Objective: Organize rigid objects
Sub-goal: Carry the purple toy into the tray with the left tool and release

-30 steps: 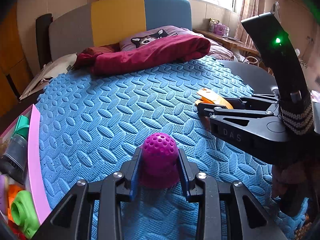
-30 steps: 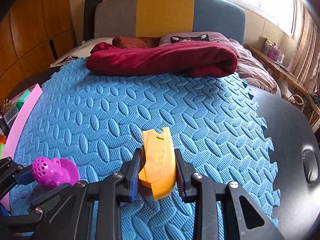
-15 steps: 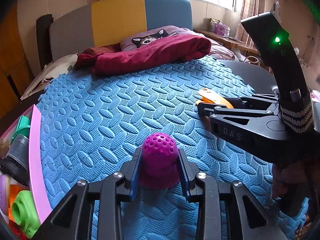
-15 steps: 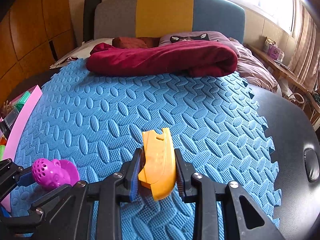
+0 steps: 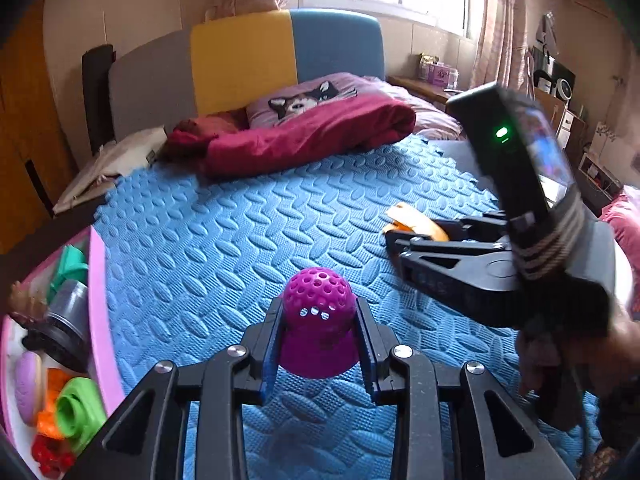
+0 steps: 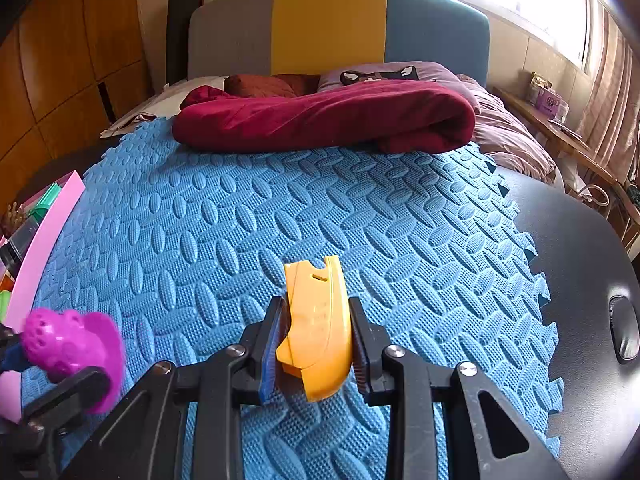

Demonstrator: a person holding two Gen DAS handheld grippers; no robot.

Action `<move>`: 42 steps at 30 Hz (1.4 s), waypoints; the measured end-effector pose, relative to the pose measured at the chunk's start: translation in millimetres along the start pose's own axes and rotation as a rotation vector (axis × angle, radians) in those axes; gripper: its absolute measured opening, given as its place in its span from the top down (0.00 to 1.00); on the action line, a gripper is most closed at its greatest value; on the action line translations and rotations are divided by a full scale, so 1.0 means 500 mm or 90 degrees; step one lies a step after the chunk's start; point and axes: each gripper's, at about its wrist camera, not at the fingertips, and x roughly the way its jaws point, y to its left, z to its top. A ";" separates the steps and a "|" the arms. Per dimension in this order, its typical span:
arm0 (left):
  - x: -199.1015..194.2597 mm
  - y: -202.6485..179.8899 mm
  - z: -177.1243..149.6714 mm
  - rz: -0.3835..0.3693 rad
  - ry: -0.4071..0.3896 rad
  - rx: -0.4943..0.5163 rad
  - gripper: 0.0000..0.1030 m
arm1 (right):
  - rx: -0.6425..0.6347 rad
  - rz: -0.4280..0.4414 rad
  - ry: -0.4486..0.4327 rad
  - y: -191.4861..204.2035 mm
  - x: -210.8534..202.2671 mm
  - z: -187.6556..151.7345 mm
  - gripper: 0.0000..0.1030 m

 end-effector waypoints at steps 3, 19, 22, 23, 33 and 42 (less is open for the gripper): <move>-0.039 0.002 0.005 -0.010 -0.015 -0.006 0.67 | 0.000 0.000 0.000 0.000 0.000 0.000 0.71; -0.283 0.203 -0.030 -0.003 -0.074 -0.143 0.67 | -0.001 -0.002 -0.001 -0.001 -0.002 0.000 0.71; -0.326 0.276 -0.075 0.047 -0.072 -0.171 0.67 | -0.002 -0.002 -0.001 -0.001 -0.001 0.000 0.71; -0.338 0.303 -0.095 0.065 -0.066 -0.185 0.67 | -0.002 -0.002 -0.001 -0.001 -0.001 0.001 0.71; -0.308 0.421 -0.252 0.086 0.032 -0.334 0.67 | -0.002 -0.002 -0.001 0.000 -0.002 0.001 0.71; -0.220 0.388 -0.255 0.060 0.106 -0.313 0.67 | -0.003 -0.003 -0.001 -0.001 -0.002 0.001 0.71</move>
